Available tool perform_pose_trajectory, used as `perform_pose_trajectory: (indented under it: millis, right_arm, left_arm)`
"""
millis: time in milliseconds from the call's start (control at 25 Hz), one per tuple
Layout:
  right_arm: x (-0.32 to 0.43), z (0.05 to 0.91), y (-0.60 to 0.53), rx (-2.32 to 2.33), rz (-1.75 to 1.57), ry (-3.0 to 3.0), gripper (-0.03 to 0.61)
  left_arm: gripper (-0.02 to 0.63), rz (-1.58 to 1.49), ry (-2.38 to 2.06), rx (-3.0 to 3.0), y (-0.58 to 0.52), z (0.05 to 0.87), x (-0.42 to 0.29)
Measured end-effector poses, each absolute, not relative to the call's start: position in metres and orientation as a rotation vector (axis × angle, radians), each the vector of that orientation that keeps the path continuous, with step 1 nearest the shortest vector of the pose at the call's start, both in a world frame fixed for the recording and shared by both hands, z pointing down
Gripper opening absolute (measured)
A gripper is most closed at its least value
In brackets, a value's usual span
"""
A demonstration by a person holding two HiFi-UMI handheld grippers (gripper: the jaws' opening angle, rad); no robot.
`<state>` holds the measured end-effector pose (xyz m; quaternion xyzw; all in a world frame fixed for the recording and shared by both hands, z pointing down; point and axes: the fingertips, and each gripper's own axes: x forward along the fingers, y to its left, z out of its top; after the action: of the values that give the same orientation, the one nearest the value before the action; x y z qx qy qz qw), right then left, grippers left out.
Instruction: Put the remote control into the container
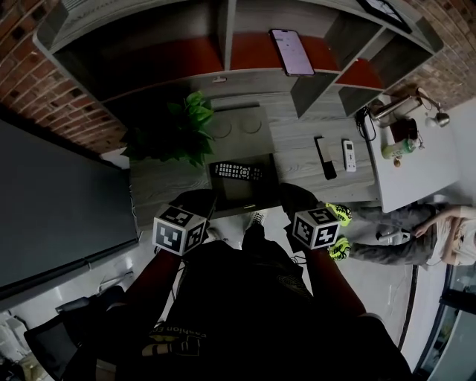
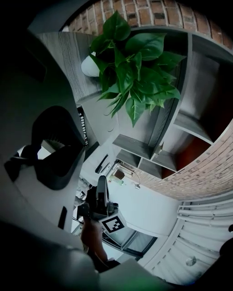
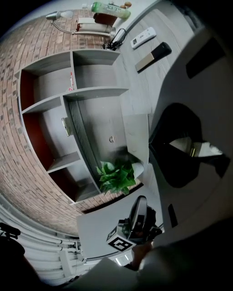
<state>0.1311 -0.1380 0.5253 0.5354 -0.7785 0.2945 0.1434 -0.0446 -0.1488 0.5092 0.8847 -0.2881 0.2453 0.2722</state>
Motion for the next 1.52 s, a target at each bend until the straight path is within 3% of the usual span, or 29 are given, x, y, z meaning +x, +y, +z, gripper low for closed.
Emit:
perform_pose_trajectory:
  millis: [400,720,1080,1520]
  right_arm:
    - [0.274,0.599,-0.155,1.706,0.758,-1.886,0.020]
    - [0.334,0.634,-0.186,1.666,0.775,-1.770,0.198]
    - [0.382,0.674,-0.224,1.556,0.800,-1.660,0.199]
    - [0.384,0.694,-0.226,1.495,0.898,-1.646,0.198]
  left_arm:
    - [0.006,0.798,-0.714,2.435,-0.170,0.524,0.015]
    - [0.006,0.827,-0.728,2.386,-0.195,0.533,0.037]
    - [0.006,0.855,-0.774,2.335,-0.214,0.529,0.047]
    - [0.006,0.855,-0.805,2.280,-0.222,0.540,0.043]
